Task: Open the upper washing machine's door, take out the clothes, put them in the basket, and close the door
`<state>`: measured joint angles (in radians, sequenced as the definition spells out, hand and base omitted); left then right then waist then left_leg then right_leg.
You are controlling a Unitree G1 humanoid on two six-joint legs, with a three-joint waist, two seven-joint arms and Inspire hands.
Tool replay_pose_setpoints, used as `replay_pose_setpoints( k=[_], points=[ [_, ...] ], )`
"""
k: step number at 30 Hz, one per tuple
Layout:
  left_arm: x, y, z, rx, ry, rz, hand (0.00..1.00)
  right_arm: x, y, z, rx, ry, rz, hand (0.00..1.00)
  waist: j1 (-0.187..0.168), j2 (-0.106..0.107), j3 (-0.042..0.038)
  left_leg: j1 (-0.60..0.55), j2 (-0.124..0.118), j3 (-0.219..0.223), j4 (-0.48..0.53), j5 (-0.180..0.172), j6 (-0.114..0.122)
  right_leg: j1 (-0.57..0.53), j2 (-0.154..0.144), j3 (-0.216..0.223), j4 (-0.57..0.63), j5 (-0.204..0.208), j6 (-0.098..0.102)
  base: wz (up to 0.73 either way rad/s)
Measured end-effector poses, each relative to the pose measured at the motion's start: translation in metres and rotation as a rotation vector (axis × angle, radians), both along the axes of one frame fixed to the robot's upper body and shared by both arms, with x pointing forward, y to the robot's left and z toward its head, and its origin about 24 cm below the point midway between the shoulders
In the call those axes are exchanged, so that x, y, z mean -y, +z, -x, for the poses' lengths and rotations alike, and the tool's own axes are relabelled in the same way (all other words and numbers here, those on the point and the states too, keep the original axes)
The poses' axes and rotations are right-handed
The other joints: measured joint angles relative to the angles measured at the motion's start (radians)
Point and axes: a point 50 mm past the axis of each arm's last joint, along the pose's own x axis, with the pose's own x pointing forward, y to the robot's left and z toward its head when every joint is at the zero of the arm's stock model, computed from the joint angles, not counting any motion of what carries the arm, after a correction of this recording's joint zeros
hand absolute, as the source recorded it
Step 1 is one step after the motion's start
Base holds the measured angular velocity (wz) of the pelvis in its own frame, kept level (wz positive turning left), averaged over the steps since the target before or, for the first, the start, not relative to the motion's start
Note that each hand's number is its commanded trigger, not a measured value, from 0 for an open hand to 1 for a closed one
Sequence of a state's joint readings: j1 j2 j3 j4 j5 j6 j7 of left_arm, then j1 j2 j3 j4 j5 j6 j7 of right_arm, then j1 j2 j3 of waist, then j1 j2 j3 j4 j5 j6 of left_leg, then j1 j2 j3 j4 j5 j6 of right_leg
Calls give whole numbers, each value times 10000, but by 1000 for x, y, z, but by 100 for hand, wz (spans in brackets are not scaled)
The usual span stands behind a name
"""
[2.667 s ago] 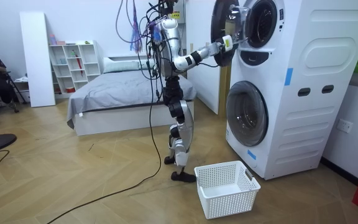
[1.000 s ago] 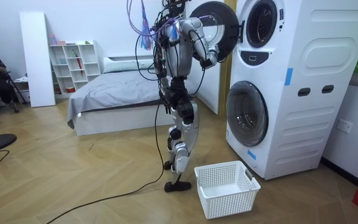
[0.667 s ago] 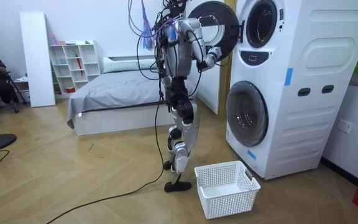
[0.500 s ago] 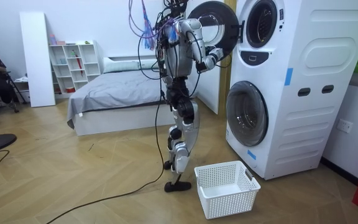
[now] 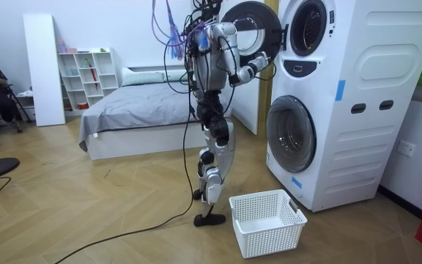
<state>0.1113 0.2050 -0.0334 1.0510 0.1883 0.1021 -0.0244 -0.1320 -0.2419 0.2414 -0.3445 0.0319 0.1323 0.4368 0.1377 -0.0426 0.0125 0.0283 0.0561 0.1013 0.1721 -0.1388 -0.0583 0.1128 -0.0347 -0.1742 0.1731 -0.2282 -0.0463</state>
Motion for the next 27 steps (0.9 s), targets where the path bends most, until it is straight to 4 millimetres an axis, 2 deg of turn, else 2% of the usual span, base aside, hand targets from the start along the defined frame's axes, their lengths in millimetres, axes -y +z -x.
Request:
replay_pose_setpoints(
  k=[6,11,16,18,25,27],
  points=[
    [-1,-1,6,25,661,-130,0,32,20,-8,1797,-3126,510,0,-420,13,-37,67,-45,70,-31,-5,8,-22,12,112,-26,35,58,-8],
    [0,-2,10,72,1146,-185,0,49,34,-10,2816,-4753,561,0,-527,35,-64,60,-31,95,-47,-5,7,-81,16,106,19,40,68,-3],
    [0,-3,11,101,1351,-211,0,51,61,-17,4087,-5449,299,0,-630,32,-80,188,2,135,-84,-5,7,-61,20,101,142,42,70,-6],
    [0,-3,11,111,1365,-258,0,52,72,-20,4602,-5715,64,0,-703,-18,-112,202,2,136,-83,-5,8,-43,19,94,143,47,78,0],
    [-1,-2,11,65,1388,-296,0,54,74,-20,4707,-6046,-124,0,-693,-40,-115,251,8,137,-80,-4,10,-34,19,115,152,55,91,-2],
    [-1,-2,9,89,1386,-293,0,55,75,-21,4540,-5960,-506,0,-563,-54,-108,234,8,137,-78,-3,12,-109,9,177,129,52,89,-8]
  ],
)
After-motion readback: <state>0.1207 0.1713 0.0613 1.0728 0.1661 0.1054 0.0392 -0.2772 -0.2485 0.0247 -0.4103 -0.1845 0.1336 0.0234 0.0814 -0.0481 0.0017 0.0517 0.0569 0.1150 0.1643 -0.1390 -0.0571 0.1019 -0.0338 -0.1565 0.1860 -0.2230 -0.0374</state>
